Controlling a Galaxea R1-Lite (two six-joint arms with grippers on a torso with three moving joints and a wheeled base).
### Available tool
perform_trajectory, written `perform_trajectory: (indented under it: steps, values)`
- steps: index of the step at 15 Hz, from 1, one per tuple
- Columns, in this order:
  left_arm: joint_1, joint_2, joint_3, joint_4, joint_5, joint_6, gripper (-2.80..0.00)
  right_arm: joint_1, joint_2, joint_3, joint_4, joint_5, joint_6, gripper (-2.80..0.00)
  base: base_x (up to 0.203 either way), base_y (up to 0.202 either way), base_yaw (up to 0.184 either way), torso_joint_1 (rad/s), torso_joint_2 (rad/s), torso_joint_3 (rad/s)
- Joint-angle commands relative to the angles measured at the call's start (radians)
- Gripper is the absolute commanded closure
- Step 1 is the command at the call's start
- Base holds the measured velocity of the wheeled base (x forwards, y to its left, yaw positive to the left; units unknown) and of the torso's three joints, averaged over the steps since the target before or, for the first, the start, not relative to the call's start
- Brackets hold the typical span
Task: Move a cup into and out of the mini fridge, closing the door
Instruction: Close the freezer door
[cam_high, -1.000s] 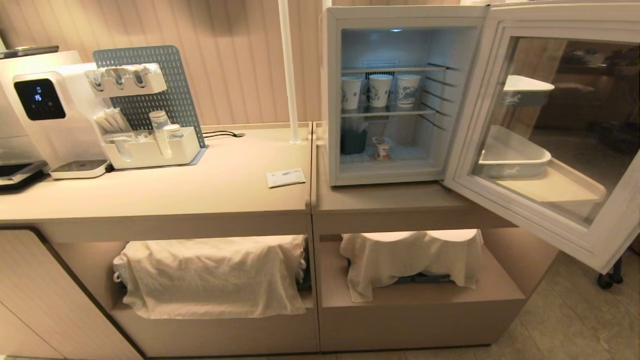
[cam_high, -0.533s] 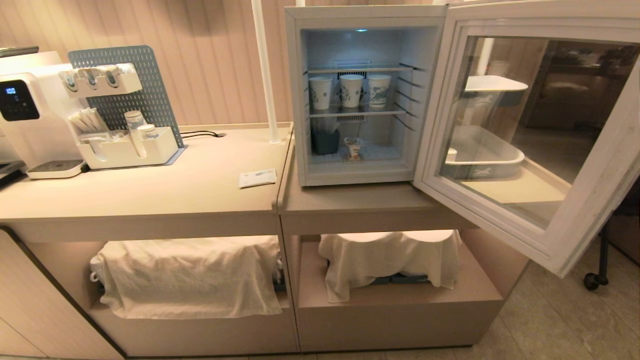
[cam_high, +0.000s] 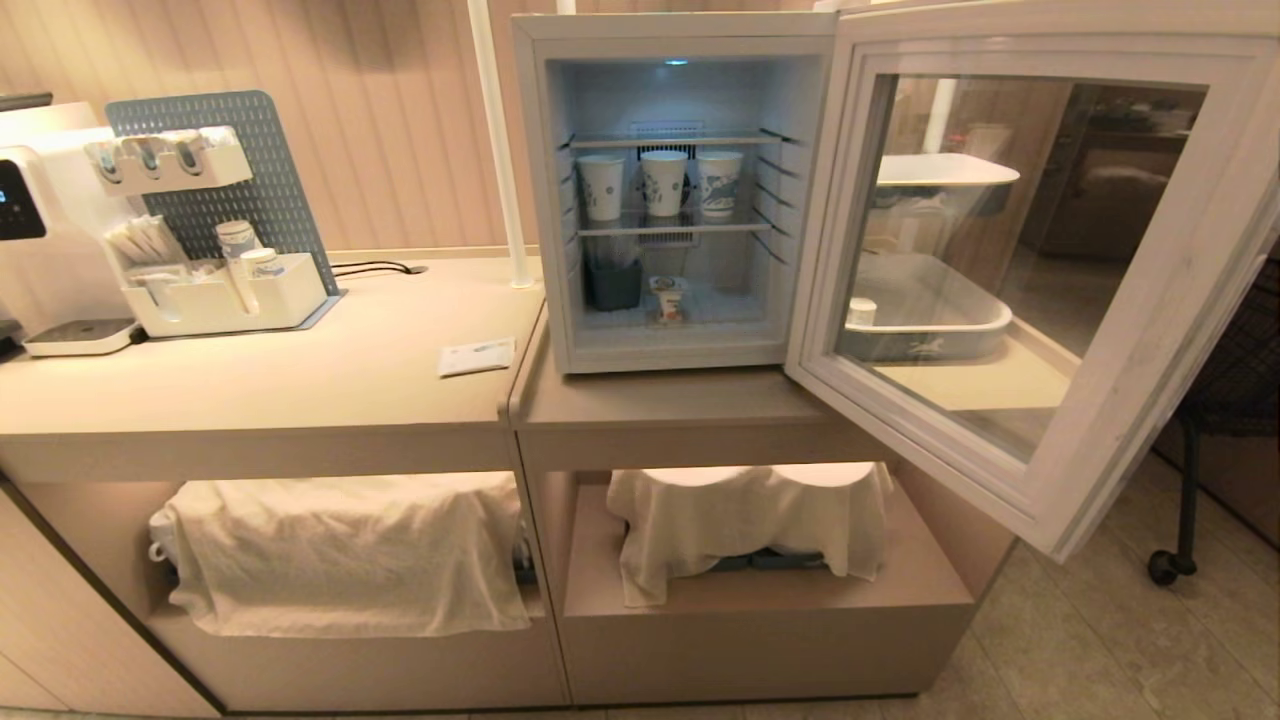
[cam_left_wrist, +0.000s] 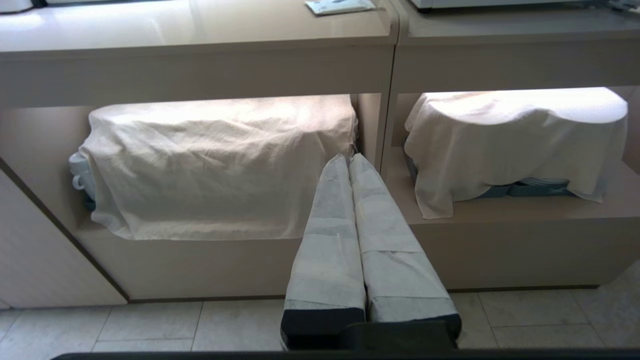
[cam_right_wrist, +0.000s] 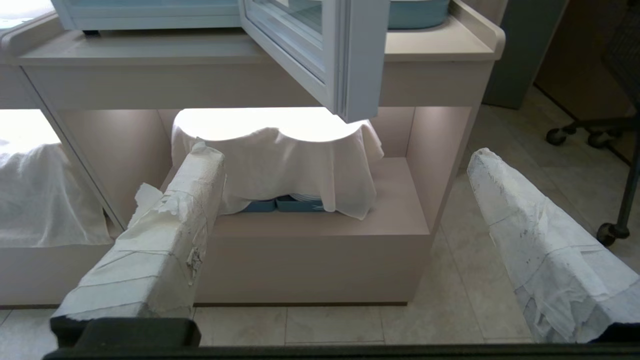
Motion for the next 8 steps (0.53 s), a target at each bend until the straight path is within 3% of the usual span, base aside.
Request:
perform_trajectory:
  steps: [1,8]
  values:
    - [0.001,0.0,0.0,0.0,0.001,-0.002,0.0,0.001,0.0,0.012,0.0,0.001,0.0,-2.8,0.0,0.0,0.0,0.0,0.0,0.0]
    - [0.001,0.0,0.0,-0.001,0.001,-0.008,0.0,0.001,0.0,0.012,0.0,0.003,-0.003,-2.8,0.0,0.0,0.0,0.0,0.0,0.0]
